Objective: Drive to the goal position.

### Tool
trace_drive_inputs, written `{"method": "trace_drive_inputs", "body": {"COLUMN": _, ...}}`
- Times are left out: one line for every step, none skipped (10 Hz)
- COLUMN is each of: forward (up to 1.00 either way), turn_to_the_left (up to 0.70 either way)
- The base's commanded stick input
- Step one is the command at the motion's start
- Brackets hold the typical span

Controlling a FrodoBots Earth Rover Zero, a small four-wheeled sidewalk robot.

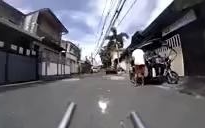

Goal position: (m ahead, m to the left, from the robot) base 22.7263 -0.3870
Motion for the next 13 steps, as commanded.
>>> {"method": "trace_drive_inputs", "body": {"forward": 0.85, "turn_to_the_left": 0.00}}
{"method": "trace_drive_inputs", "body": {"forward": 0.85, "turn_to_the_left": 0.00}}
{"method": "trace_drive_inputs", "body": {"forward": 0.85, "turn_to_the_left": 0.00}}
{"method": "trace_drive_inputs", "body": {"forward": 0.85, "turn_to_the_left": 0.00}}
{"method": "trace_drive_inputs", "body": {"forward": 0.85, "turn_to_the_left": 0.00}}
{"method": "trace_drive_inputs", "body": {"forward": 0.85, "turn_to_the_left": 0.00}}
{"method": "trace_drive_inputs", "body": {"forward": 0.85, "turn_to_the_left": 0.00}}
{"method": "trace_drive_inputs", "body": {"forward": 0.85, "turn_to_the_left": 0.00}}
{"method": "trace_drive_inputs", "body": {"forward": 0.85, "turn_to_the_left": 0.00}}
{"method": "trace_drive_inputs", "body": {"forward": 0.85, "turn_to_the_left": 0.00}}
{"method": "trace_drive_inputs", "body": {"forward": 0.85, "turn_to_the_left": 0.00}}
{"method": "trace_drive_inputs", "body": {"forward": 0.85, "turn_to_the_left": 0.00}}
{"method": "trace_drive_inputs", "body": {"forward": 0.85, "turn_to_the_left": 0.00}}
